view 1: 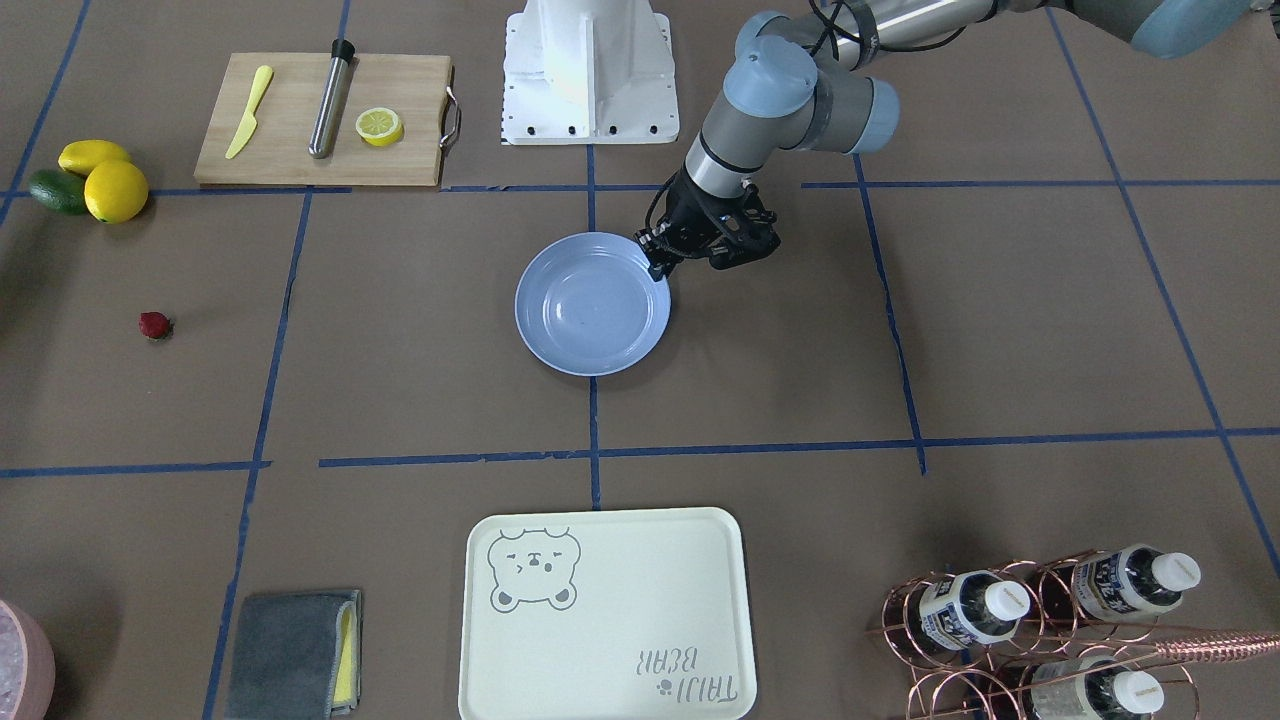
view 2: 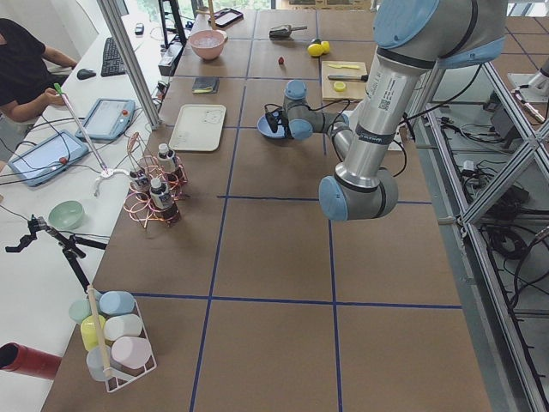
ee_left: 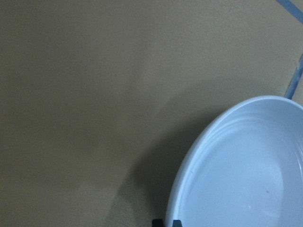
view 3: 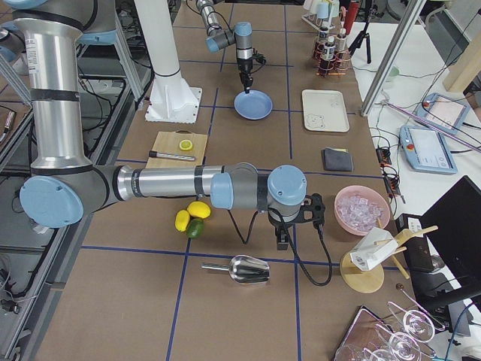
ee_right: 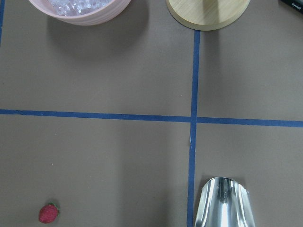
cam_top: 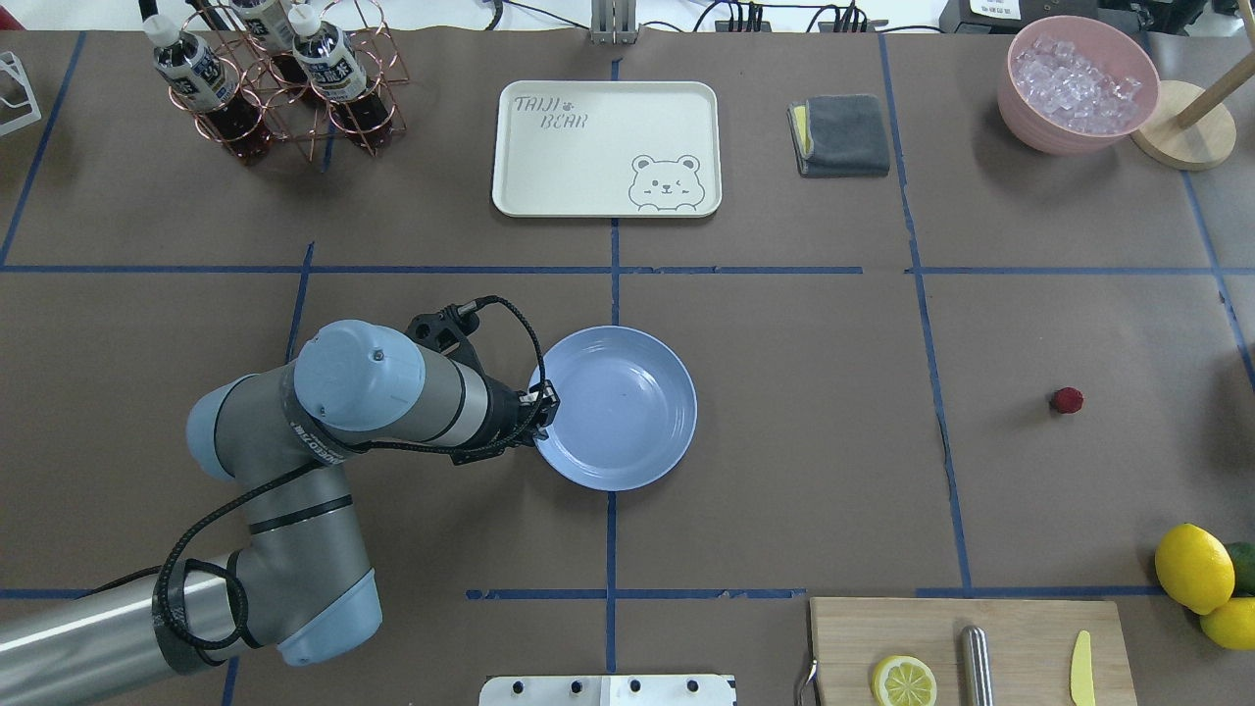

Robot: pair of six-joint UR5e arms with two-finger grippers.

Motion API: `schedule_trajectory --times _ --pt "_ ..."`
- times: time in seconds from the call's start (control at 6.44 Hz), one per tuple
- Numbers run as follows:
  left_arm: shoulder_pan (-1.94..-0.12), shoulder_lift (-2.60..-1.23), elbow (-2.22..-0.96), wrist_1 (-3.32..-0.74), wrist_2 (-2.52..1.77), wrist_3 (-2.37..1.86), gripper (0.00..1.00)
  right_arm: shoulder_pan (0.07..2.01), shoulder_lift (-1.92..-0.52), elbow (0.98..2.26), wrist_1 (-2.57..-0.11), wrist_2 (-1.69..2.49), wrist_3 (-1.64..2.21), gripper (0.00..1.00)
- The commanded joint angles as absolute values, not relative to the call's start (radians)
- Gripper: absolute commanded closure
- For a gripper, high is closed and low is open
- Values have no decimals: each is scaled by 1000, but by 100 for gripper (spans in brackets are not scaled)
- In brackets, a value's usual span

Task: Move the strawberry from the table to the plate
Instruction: 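Lift the blue plate with the left gripper and carry it to table center, then release the plate and withdraw the left gripper while the right gripper reaches toward the strawberry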

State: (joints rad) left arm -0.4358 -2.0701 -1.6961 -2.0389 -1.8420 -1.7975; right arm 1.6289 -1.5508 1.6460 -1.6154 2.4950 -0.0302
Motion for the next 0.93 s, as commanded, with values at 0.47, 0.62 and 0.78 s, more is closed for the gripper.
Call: schedule_trajectory --times 0.47,0.62,0.78 --pt "-564 -2083 -1831 -1739 -1924 -1564 0 1270 -1606 1678 -1073 2335 665 0" --pt "-616 -2086 -1897 -1615 -1925 -1469 0 1132 -1635 1680 -933 2225 845 0" --pt "-687 -2085 -1939 -1535 -1927 -1400 0 1052 -1647 1680 -904 2157 874 0"
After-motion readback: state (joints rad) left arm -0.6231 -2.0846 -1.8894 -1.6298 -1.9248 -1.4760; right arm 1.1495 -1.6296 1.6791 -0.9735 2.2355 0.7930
